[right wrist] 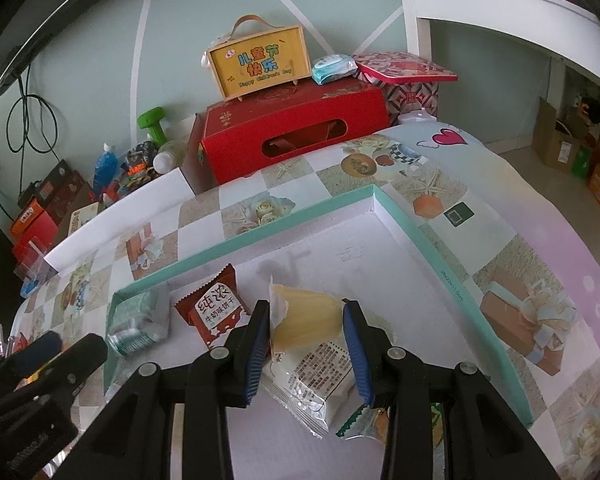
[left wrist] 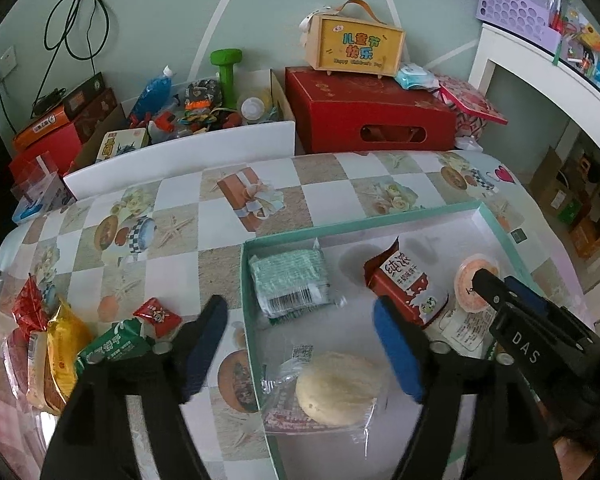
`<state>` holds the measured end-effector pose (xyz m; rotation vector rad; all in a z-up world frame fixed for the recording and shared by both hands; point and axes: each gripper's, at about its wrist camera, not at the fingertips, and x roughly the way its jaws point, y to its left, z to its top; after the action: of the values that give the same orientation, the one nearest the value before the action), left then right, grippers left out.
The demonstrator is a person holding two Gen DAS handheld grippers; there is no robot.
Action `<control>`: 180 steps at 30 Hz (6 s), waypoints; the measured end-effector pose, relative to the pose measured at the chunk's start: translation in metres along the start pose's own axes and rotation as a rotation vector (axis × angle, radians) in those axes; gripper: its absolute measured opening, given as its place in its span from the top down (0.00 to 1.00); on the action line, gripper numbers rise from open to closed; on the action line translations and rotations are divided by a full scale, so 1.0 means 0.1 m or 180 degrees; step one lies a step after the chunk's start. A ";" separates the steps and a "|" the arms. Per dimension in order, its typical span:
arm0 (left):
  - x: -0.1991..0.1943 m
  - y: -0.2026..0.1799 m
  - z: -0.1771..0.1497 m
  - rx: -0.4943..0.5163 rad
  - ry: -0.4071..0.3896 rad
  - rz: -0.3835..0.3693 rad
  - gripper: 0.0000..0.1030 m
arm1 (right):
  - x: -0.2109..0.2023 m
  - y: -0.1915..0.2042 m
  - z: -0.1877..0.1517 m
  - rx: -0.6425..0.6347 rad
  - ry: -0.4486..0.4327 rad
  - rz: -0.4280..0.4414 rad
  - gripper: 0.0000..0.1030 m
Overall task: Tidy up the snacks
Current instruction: 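Release the green-white pouch in the tray with the left tool while the right tool releases the pudding cup, then move both tools back over the snack pile, then lower the left tool onto the pink pack while the right tool reaches the green biscuit pack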
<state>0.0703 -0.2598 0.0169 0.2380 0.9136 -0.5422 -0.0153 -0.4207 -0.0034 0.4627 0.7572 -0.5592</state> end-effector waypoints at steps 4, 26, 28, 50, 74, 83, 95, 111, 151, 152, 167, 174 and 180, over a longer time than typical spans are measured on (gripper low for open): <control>0.04 0.03 -0.01 -0.0049 0.0070 0.0046 0.21 | 0.02 -0.02 0.00 0.0037 0.0023 -0.0056 0.45; 0.09 0.36 -0.02 -0.0475 0.0091 0.0317 0.00 | 0.08 -0.02 -0.02 -0.0022 0.0110 -0.0353 0.00; 0.09 0.37 -0.02 -0.0485 0.0095 0.0323 0.00 | 0.09 -0.03 -0.02 -0.0002 0.0127 -0.0368 0.00; -0.12 0.51 -0.03 -0.0519 0.0211 0.0165 0.00 | -0.15 0.12 0.08 0.0157 0.0138 0.0091 0.00; -0.73 2.36 -0.91 -0.1684 0.0251 0.0811 0.00 | -0.41 1.76 -0.51 -0.1104 0.0144 0.0803 0.00; -0.78 2.83 -1.17 -0.2200 0.0290 0.0765 0.00 | -0.35 2.23 -0.93 -0.1522 0.0414 0.1184 0.00; -0.62 3.14 -1.26 -0.2466 0.0361 0.0622 0.00 | -0.23 2.35 -1.04 -0.1611 0.0378 0.1098 0.00; -0.31 3.23 -1.11 -0.2338 0.0458 0.0698 0.00 | 0.09 2.61 -1.00 -0.1779 0.0412 0.1027 0.00; -0.12 3.35 -1.12 -0.2449 0.0519 0.0763 0.14 | 0.40 2.85 -1.05 -0.1898 0.0495 0.1100 0.00; -0.11 3.36 -1.12 -0.2456 0.0523 0.0758 0.14 | 0.41 2.85 -1.05 -0.1888 0.0503 0.1094 0.00; -0.08 3.35 -1.11 -0.2421 0.0524 0.0701 0.60 | 0.45 2.85 -1.07 -0.1909 0.0534 0.1102 0.56; -0.11 3.34 -1.10 -0.2416 0.0535 0.0680 0.60 | 0.45 2.85 -1.07 -0.1950 0.0531 0.1099 0.59; -0.10 3.35 -1.10 -0.2425 0.0556 0.0653 0.60 | 0.47 2.81 -1.05 -0.1993 0.0569 0.1011 0.58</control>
<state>0.1701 0.0714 -0.0508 -0.3147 1.1864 0.0403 0.1341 -0.1607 -0.0520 0.0435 0.9589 0.0308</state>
